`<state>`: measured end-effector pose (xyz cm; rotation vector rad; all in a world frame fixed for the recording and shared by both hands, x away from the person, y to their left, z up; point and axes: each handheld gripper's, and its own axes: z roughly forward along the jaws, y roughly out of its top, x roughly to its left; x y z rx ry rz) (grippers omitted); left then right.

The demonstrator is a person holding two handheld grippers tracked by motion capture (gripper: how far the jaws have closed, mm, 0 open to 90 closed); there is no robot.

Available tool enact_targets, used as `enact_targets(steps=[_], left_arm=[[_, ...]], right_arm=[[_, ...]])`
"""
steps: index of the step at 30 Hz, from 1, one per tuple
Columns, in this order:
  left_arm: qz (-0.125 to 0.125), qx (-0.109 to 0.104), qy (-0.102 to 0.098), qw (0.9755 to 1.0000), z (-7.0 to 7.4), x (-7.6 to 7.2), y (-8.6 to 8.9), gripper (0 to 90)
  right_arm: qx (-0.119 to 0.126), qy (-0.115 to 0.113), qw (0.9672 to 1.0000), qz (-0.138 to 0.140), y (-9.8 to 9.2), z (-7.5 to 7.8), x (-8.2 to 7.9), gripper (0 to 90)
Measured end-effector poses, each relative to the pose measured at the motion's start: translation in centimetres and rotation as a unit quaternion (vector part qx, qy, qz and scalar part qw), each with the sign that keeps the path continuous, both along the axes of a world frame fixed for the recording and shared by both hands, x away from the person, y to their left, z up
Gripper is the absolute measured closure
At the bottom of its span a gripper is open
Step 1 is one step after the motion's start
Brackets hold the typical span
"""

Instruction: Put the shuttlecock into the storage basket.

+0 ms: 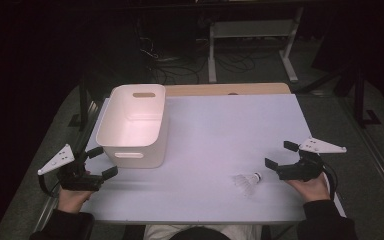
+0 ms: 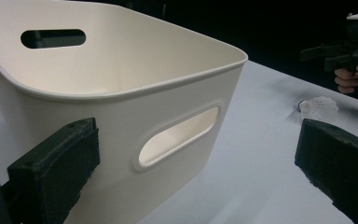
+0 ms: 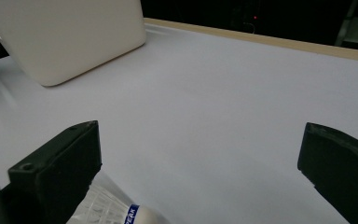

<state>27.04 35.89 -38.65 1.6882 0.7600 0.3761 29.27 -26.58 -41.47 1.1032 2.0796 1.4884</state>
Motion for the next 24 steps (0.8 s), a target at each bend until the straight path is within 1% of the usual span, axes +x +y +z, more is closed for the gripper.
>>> enact_targets(steps=[24], left_arm=[[-0.002, 0.003, 0.001, 1.0000, -0.02, -0.01, -0.03, 0.0]], right_arm=[[-0.002, -0.002, 1.0000, 0.000, 0.10, 0.17, -0.08, 0.0]])
